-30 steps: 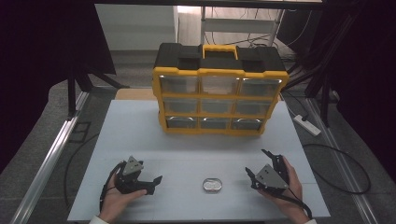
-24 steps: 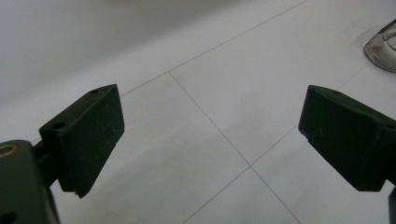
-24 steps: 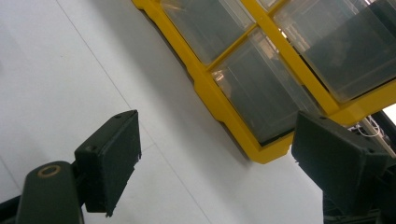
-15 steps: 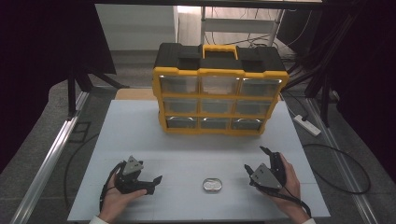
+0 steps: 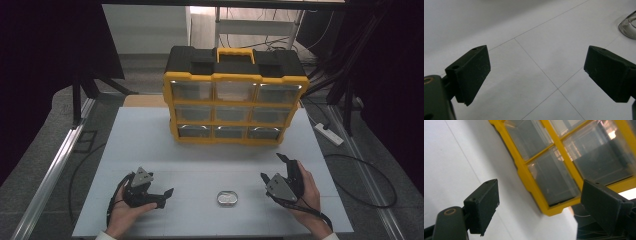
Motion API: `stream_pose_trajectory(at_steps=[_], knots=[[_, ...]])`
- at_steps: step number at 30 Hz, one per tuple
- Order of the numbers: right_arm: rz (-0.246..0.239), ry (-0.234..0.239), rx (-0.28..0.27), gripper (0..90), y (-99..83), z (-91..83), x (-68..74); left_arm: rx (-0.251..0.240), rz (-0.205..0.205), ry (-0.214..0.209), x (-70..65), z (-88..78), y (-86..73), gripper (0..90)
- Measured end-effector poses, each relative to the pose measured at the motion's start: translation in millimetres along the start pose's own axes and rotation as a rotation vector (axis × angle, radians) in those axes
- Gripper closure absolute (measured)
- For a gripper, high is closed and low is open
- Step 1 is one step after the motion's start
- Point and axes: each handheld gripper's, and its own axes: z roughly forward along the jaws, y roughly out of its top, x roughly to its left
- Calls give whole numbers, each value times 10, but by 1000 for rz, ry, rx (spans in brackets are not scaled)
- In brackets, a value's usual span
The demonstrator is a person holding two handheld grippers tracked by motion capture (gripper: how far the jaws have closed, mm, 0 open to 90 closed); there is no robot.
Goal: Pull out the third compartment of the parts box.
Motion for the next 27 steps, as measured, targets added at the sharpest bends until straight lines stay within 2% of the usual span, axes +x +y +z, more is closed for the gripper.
stream_pose_trajectory(at_steps=[5, 14, 20, 27], knots=[[1, -17, -6, 151, 60, 12, -63, -2, 2, 0, -1, -4, -1, 74], [-35, -47, -21, 151, 152, 15, -142, 0, 4, -1, -4, 0, 0, 74], [-34, -57, -35, 151, 225, 40, -192, 0, 3, -3, -4, -1, -2, 74], [-57, -79, -37, 152, 299, 72, -255, 1, 3, -3, -3, 2, -1, 75]])
